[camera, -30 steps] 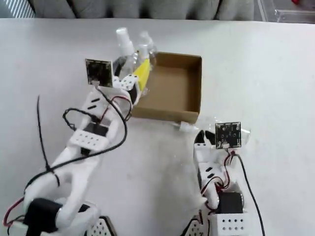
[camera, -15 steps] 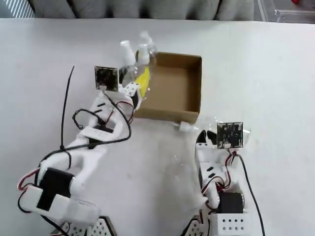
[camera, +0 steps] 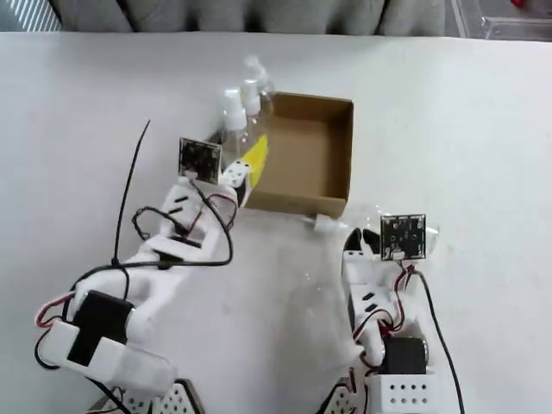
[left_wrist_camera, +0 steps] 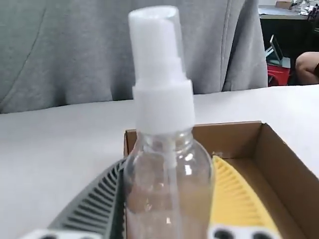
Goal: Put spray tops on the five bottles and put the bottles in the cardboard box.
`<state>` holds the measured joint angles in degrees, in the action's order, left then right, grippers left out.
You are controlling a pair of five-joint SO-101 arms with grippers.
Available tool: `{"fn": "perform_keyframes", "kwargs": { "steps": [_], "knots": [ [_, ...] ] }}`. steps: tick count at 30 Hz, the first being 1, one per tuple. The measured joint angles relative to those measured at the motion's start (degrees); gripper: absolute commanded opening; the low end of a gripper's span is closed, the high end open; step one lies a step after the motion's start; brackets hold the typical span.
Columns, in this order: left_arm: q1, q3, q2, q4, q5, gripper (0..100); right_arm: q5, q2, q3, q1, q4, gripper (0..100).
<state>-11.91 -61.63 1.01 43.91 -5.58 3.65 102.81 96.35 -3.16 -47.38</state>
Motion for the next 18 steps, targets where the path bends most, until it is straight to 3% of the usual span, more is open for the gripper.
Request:
{"fn": "perform_keyframes", "kwargs": {
  "steps": [6,11,18],
  "knots": [
    [-0.18,0.00,0.00,0.00,0.00,3,0.00,0.00,0.00,0.26,0.00,1.6],
    [-0.18,0.00,0.00,-0.09,0.00,12,0.00,0.00,0.00,0.35,0.00,1.6],
    [-0.18,0.00,0.00,-1.32,0.00,13,0.00,0.00,0.00,0.35,0.00,1.6]
  ]
}}
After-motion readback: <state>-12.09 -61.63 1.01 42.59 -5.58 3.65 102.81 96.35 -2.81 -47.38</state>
